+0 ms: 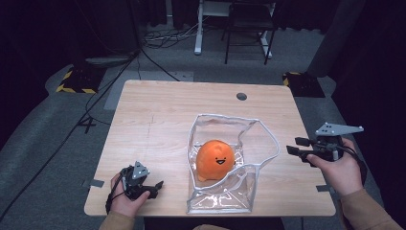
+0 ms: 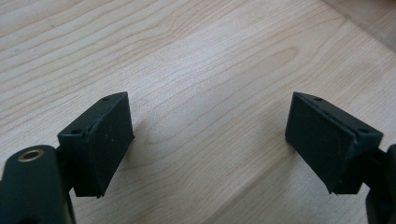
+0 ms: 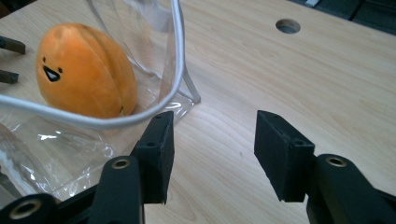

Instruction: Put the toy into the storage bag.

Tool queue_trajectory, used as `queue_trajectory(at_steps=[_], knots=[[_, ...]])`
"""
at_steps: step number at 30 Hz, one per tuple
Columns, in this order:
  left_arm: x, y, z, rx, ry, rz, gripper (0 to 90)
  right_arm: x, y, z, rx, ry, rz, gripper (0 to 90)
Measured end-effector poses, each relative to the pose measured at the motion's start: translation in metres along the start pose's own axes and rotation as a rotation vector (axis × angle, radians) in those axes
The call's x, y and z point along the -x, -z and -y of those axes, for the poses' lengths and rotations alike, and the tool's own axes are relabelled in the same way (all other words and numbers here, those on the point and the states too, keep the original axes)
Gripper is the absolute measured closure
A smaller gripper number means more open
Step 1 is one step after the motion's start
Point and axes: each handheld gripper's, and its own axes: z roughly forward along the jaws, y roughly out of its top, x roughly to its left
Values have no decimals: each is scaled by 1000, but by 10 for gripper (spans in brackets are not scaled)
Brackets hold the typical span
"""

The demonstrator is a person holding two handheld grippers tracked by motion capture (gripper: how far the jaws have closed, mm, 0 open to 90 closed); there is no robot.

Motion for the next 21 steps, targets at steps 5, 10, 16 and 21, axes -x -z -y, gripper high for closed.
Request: queue_trajectory(at_steps=[5,10,16,21], knots=[[0,0,0,0,0,0,155,5,-8,14,-27,-22,4,485],[0,0,0,0,-1,0,155,8,-18,28,-54,-49,5,485],[0,0,0,0,-1,0,155,12,-30,45,-58,-72,-3,483],[0,0,0,0,-1,0,155,12,-41,59,-67,-76,-10,477]])
